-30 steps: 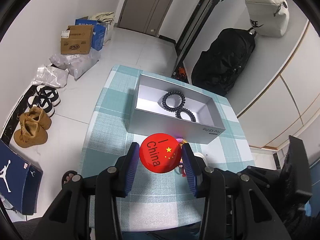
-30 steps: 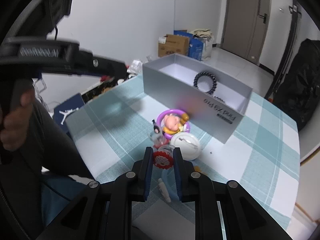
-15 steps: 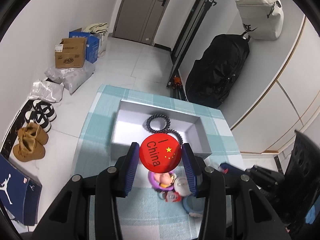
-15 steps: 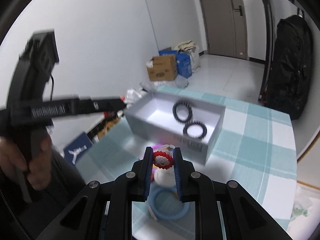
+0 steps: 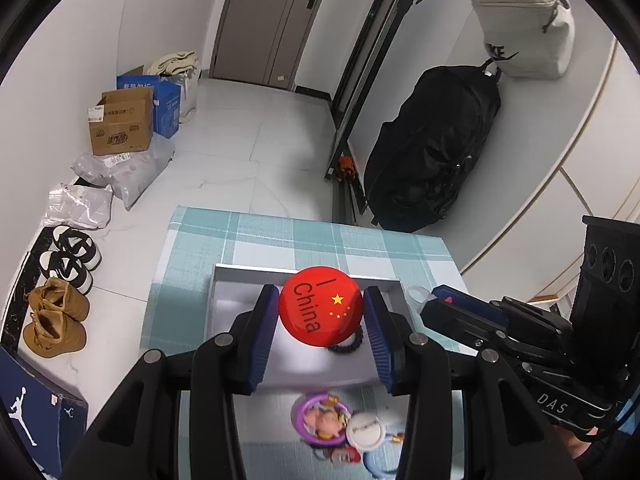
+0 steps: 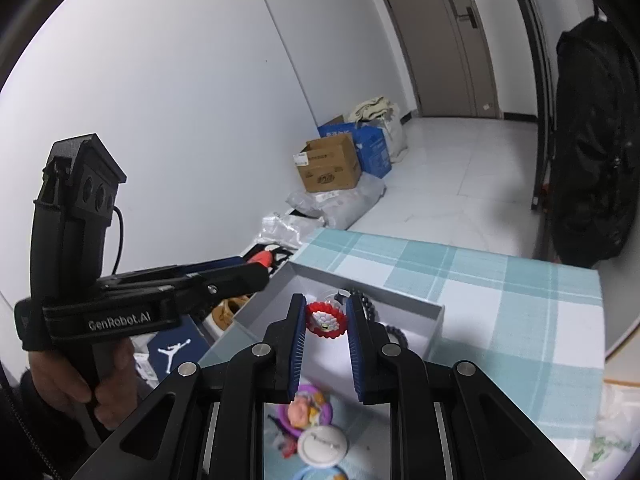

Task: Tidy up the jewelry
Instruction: 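Lower the red badge into the silver box and open the left gripper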

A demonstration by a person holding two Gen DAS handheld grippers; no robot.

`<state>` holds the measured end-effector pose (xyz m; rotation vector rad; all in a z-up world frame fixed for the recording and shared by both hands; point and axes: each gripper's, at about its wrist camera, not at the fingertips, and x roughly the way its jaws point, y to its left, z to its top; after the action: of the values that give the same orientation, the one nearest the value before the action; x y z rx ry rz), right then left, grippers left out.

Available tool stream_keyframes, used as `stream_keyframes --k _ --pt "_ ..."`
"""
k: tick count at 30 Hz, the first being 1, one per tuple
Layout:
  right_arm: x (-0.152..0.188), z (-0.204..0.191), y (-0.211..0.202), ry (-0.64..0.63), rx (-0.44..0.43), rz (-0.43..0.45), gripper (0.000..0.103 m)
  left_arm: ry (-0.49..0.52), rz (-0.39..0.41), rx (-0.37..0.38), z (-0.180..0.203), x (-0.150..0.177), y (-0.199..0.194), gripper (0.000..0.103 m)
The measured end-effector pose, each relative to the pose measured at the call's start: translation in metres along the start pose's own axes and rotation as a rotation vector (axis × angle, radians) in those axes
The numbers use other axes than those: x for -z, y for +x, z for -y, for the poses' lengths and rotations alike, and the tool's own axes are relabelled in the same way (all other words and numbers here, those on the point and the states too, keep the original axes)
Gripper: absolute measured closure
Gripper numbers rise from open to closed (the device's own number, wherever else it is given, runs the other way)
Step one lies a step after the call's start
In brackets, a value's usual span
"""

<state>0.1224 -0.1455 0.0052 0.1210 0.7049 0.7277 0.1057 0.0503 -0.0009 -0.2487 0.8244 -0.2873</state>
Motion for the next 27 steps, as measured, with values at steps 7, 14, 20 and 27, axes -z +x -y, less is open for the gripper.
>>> stream_keyframes --k 7,14,20,27 --pt "-0.004 0.018 0.025 0.03 -0.003 -0.025 0.084 0.013 -0.033 0.027 -0.008 -0.002 0.023 0.066" --pt "-0.004 0.041 0.042 0.088 -0.024 -0.058 0.084 0.011 -0.091 0.043 -0.005 -0.001 0.039 0.065" --pt "0.0 0.047 0.05 0.102 -0.028 -0.085 0.084 -0.007 -0.131 0.054 -0.005 -0.001 0.052 0.065" --pt "0.004 0.051 0.052 0.1 -0.023 -0.079 0.074 -0.089 -0.155 0.118 -0.012 -0.005 0.058 0.065"
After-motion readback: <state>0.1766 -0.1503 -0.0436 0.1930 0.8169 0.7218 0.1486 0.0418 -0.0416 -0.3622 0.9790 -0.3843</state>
